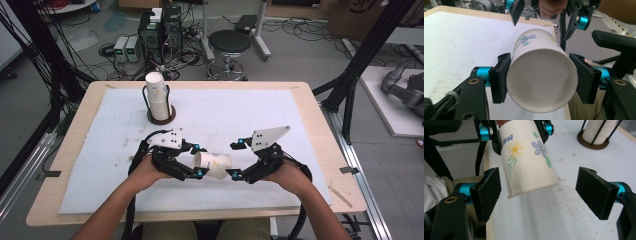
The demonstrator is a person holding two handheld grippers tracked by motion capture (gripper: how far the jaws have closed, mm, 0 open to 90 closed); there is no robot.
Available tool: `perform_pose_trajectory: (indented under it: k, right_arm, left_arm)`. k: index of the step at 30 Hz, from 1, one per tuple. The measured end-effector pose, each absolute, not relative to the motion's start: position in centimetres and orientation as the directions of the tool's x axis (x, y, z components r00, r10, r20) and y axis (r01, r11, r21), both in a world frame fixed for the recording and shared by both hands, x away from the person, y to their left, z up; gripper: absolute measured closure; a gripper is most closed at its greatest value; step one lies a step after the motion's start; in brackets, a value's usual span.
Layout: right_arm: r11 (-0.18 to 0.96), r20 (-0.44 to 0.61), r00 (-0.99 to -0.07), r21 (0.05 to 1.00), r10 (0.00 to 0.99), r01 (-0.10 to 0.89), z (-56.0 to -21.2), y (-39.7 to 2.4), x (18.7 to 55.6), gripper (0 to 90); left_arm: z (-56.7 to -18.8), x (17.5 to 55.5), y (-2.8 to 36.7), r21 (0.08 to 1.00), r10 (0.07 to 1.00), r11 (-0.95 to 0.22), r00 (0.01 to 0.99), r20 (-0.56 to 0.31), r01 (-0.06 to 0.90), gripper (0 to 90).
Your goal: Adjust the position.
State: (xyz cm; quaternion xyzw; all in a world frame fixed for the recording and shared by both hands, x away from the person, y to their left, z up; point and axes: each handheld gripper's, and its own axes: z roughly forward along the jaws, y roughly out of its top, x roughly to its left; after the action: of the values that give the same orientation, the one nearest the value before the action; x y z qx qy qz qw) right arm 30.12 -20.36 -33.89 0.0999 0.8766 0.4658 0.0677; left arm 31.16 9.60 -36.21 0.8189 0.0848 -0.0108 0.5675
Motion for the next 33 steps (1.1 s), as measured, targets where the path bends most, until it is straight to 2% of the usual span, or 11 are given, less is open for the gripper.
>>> perform_pose_trajectory:
  k: [8, 18, 33]
  right_arm:
    - [0.449, 0.009, -0.952, 0.88, 0.306, 0.153, -36.1, -22.3, 29.0, 20.8]
    - [0.303, 0.117, -0.947, 0.929, 0.299, 0.211, -39.3, -23.9, 28.4, 20.8]
    - [0.305, 0.095, -0.964, 0.937, 0.247, 0.17, -38.9, -22.8, 28.7, 20.0]
  left_arm:
    - [-36.4, 30.9, 9.8, 0.943, 0.134, -0.303, 0.986, -0.104, 0.14, 37.0]
    - [-36.5, 30.6, 9.8, 0.954, 0.12, -0.27, 0.988, -0.099, 0.129, 37.0]
    - [-36.4, 30.2, 9.8, 0.964, 0.091, -0.243, 0.992, -0.086, 0.106, 37.0]
